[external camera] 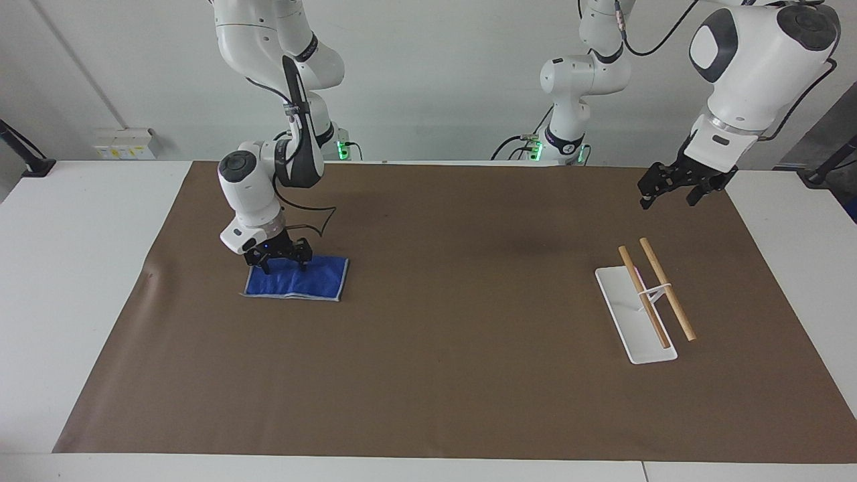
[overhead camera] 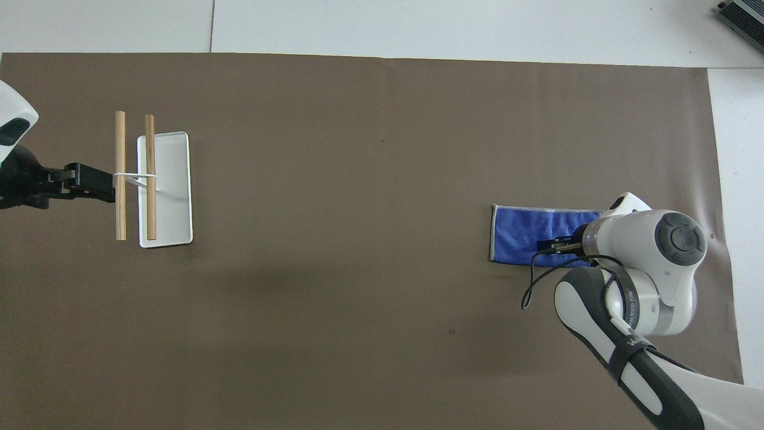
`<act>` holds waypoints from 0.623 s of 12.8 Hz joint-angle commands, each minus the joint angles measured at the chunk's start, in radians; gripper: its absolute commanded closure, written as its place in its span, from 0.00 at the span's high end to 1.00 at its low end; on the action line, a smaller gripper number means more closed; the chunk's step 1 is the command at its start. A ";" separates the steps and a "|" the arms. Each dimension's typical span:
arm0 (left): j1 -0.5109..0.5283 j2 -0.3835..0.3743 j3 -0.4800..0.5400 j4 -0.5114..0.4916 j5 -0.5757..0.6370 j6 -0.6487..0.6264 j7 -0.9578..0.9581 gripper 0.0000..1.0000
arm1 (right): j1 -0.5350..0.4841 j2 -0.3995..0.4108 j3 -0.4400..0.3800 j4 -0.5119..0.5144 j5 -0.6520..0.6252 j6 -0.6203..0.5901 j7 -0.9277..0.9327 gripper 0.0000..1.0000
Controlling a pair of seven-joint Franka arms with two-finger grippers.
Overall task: Right arm passes towel to left arm to hang
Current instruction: 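Lower the right gripper onto the blue towel's edge and close it, then lift the blue towel with the right gripper toward the table center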
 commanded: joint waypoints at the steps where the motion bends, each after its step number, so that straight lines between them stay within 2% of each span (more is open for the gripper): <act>1: 0.008 -0.030 0.000 -0.034 -0.011 0.009 0.014 1.00 | 0.003 -0.002 -0.003 -0.019 0.037 0.022 -0.016 0.00; 5: 0.008 -0.030 0.000 -0.034 -0.011 0.009 0.013 1.00 | 0.030 -0.002 -0.003 0.012 0.037 -0.003 0.063 0.00; 8: 0.008 -0.030 -0.002 -0.034 -0.011 0.009 0.013 1.00 | 0.032 0.004 -0.003 0.116 0.037 -0.154 0.071 0.00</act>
